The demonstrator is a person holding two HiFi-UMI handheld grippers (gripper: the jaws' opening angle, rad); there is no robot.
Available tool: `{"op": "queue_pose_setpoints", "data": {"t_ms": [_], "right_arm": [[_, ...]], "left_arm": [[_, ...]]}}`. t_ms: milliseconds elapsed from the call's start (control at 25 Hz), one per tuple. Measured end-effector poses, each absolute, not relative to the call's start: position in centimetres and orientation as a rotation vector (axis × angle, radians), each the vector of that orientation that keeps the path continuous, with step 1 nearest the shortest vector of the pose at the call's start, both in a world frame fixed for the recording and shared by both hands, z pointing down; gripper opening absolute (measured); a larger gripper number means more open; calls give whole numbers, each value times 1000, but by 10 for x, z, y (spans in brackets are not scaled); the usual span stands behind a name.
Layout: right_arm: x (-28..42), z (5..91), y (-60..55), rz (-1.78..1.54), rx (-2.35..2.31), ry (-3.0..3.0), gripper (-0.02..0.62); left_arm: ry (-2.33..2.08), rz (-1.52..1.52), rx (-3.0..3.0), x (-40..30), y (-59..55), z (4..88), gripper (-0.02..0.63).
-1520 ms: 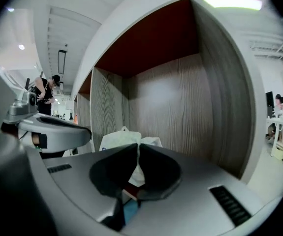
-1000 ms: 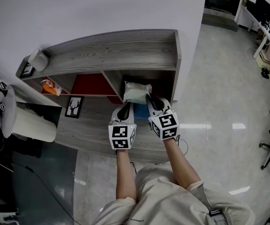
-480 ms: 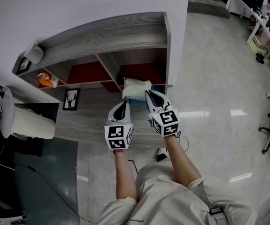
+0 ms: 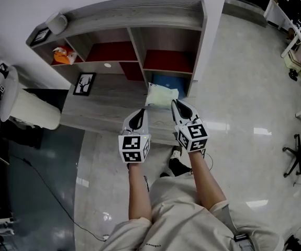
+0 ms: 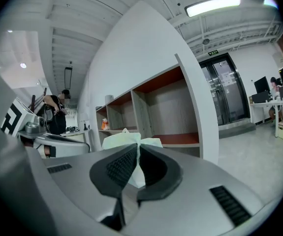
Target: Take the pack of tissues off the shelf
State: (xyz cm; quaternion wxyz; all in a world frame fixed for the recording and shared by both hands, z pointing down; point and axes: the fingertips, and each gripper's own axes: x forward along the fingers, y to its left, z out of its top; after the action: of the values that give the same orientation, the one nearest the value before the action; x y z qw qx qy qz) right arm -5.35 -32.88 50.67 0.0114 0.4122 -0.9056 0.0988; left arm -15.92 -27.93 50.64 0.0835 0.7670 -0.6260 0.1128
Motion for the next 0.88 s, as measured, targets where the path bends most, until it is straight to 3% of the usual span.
{"op": "queue_pose_setpoints", "data": {"t_ms": [880], "right_arm": [[-30,517,-249,295,1278,-2793,26]], "left_arm": [[-1918,285,2264,-144,-195,503,11]]}}
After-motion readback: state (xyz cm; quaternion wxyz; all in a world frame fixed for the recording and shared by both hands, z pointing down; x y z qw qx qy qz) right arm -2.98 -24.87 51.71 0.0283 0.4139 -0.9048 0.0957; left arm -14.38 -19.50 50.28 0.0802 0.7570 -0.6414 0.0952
